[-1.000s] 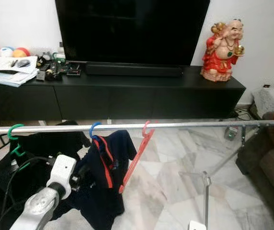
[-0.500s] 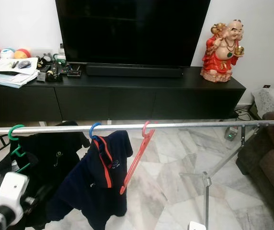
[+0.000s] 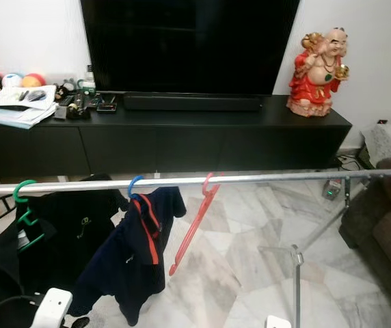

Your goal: Hang hanger

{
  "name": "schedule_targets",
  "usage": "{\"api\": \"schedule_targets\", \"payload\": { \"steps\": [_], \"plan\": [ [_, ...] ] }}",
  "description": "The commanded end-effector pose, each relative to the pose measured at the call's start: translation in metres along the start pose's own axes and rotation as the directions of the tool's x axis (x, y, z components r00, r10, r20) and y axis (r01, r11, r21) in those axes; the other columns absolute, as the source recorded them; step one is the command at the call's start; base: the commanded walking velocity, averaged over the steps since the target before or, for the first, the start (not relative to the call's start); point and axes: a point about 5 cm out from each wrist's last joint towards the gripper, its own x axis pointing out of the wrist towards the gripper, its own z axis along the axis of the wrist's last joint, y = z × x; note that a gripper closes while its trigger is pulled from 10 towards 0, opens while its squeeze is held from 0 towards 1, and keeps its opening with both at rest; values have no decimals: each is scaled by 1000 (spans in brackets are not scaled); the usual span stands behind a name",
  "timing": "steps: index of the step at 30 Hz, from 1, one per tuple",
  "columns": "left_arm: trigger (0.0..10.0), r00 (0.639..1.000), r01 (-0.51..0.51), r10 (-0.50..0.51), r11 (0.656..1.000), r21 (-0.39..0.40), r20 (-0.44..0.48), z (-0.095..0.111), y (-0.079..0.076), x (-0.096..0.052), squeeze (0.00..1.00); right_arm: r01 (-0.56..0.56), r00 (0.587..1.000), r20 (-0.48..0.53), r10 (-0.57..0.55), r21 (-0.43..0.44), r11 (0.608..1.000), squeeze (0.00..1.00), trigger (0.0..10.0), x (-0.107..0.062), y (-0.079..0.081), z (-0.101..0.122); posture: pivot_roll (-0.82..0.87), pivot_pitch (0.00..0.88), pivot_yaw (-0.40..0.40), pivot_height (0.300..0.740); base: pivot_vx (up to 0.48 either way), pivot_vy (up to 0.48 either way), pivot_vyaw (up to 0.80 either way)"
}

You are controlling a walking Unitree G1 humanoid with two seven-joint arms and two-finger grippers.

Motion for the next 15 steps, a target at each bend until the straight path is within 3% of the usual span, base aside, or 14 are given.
{"api": "schedule_targets", "payload": {
  "steps": [1,5,15],
  "plan": [
    [10000,996,-12,12,1000,-5,-93,-20,-5,0,0,4,1000,-2,-4,7,1000,0,10000,0,0,0,115,0,-45,740,0,0,0],
    [10000,991,-39,34,999,-35,-127,-28,-9,0,0,5,1000,0,-5,11,1000,0,10000,0,1,0,111,0,-31,740,0,0,222],
    [10000,988,-69,60,996,-56,-143,-33,-5,-1,0,-2,1000,-8,2,11,1000,0,10000,0,11,-3,109,0,10,740,0,0,775]
  ]
}}
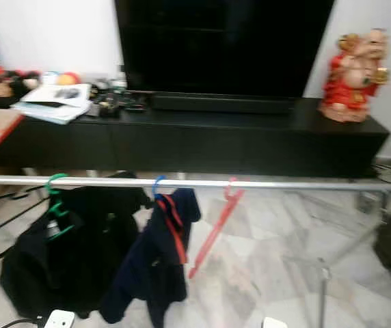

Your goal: Hang hanger

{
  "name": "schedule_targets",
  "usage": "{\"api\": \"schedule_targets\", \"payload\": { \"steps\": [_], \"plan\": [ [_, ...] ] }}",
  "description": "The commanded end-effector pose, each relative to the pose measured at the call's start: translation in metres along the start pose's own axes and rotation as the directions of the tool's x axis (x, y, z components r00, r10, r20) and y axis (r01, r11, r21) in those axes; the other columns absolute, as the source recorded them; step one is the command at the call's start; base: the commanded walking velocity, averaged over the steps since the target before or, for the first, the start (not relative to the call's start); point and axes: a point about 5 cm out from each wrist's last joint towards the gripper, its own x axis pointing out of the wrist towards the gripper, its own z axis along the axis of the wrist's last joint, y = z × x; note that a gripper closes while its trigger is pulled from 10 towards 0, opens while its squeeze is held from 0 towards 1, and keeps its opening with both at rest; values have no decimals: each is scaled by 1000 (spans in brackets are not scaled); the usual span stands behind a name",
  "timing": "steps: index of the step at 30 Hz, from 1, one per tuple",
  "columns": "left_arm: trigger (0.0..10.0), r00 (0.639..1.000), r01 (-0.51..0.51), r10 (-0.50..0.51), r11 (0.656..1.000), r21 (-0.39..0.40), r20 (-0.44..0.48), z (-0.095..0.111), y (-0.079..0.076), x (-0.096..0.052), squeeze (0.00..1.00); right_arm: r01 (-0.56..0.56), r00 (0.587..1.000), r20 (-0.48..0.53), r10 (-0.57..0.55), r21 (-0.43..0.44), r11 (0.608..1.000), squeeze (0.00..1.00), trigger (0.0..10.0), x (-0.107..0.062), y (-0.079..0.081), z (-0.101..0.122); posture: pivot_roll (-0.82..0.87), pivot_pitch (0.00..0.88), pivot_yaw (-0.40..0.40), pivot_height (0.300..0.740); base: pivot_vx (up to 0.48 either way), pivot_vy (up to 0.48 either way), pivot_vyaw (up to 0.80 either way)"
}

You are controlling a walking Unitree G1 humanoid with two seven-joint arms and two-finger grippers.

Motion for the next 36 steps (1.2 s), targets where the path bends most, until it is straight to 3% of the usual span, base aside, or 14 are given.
{"api": "schedule_targets", "payload": {
  "steps": [1,17,36],
  "plan": [
    [10000,1000,-10,10,1000,2,-7,-2,4,0,0,7,1000,0,-7,4,1000,0,10000,0,1,0,108,0,17,740,0,0,800],
    [10000,998,-43,43,999,-14,-35,-12,12,-3,0,-22,999,-25,20,-65,998,0,10000,1,6,2,140,0,15,740,0,0,800],
    [10000,995,-55,51,998,-42,-83,-29,9,-6,0,-17,1000,-26,15,-63,998,0,10000,1,4,4,143,0,-9,740,0,0,758]
  ]
}}
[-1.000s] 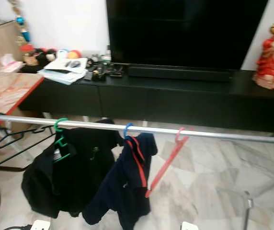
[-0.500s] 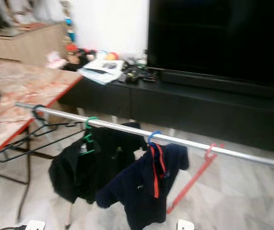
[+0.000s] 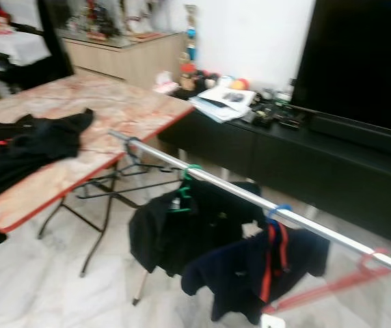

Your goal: Hang hanger

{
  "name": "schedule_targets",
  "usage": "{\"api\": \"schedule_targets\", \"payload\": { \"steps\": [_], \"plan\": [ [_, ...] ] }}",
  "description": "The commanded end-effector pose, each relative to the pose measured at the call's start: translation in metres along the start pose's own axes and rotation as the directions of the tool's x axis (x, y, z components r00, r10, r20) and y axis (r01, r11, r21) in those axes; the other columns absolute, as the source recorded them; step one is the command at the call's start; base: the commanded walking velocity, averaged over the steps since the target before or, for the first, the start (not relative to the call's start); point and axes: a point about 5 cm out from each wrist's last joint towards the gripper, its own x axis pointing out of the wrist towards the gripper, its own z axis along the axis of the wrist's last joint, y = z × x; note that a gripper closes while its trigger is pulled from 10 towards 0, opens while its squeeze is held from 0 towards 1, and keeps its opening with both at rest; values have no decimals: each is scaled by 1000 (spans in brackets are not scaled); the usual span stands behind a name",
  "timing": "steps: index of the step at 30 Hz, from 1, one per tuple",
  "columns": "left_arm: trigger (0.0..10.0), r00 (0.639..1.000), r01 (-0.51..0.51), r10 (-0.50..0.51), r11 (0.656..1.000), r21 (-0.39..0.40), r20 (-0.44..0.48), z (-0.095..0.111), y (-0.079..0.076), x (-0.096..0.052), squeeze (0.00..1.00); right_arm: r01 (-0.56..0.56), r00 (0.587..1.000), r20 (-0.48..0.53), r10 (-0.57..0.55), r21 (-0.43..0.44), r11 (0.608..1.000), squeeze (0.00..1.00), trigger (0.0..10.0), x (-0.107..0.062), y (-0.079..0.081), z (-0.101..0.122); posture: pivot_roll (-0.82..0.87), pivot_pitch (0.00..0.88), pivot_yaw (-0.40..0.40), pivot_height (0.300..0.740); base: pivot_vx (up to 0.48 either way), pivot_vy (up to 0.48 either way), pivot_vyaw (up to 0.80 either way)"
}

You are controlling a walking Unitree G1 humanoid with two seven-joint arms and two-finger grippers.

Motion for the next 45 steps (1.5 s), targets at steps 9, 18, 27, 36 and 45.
{"api": "schedule_targets", "payload": {
  "steps": [9,18,27,36,45],
  "plan": [
    [10000,1000,-5,5,1000,-4,-25,-6,1,-1,0,-12,1000,-7,13,28,1000,0,10000,0,5,-1,143,0,-11,740,0,0,0],
    [10000,1000,-5,5,1000,-4,-25,-6,1,-1,0,-12,1000,-7,13,28,1000,0,10000,0,5,-1,143,0,-11,740,0,0,0],
    [10000,1000,-5,5,1000,-4,-25,-6,1,-1,0,-12,1000,-7,13,28,1000,0,10000,0,5,-1,143,0,-11,740,0,0,0],
    [10000,999,9,-10,999,-32,-37,-5,-3,0,0,-16,1000,-11,16,5,1000,0,10000,0,3,1,151,0,-26,740,0,156,0],
    [10000,999,14,-15,999,-41,-33,2,-7,2,0,-20,1000,-11,20,-3,1000,0,10000,1,3,2,153,0,-27,740,0,469,0]
  ]
}}
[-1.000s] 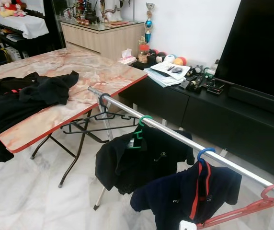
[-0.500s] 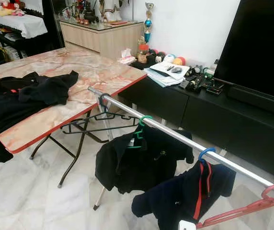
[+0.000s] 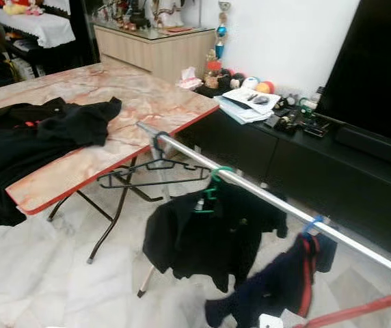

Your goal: Hang hanger

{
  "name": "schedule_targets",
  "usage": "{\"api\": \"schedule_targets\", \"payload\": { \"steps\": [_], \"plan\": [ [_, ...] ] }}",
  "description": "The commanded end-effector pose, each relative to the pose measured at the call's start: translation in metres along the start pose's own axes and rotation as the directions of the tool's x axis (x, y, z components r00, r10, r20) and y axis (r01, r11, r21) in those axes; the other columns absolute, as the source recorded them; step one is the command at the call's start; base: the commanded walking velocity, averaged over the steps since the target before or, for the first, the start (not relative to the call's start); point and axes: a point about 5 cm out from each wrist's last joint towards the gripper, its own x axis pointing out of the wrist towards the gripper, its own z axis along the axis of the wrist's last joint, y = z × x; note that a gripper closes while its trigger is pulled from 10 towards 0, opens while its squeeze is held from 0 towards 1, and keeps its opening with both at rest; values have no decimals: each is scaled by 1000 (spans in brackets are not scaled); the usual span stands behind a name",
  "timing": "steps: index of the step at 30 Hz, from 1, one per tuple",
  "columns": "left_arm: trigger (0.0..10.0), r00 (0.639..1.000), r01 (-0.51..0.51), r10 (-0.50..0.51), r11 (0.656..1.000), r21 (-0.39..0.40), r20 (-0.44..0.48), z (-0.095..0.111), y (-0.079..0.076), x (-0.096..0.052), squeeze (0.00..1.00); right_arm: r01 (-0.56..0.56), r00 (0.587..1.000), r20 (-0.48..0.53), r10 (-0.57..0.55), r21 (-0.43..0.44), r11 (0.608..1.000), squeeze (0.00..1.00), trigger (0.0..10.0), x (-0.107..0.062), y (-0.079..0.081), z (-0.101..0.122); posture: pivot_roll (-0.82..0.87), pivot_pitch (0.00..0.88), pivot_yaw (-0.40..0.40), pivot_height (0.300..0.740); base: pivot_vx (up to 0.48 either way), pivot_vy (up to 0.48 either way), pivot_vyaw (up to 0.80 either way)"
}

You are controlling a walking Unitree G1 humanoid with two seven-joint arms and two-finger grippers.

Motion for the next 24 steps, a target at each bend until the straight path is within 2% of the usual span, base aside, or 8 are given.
{"api": "schedule_targets", "payload": {
  "steps": [1,16,19,24],
  "plan": [
    [10000,1000,-3,3,1000,-5,-9,1,1,0,0,-3,1000,-4,3,-1,1000,0,10000,0,0,0,153,0,-27,740,0,469,0],
    [10000,1000,-10,10,1000,-7,-22,-6,6,-1,0,-1,1000,-1,1,3,1000,0,10000,0,1,1,156,0,-28,740,0,469,0],
    [10000,999,-19,19,1000,-12,-30,-10,13,-2,0,-2,1000,2,2,7,1000,0,10000,0,0,1,154,0,-29,740,0,469,0],
    [10000,999,-24,23,1000,-14,-36,-12,16,-3,0,0,1000,1,0,7,1000,0,10000,0,0,1,155,0,-31,740,0,469,0]
  ]
}}
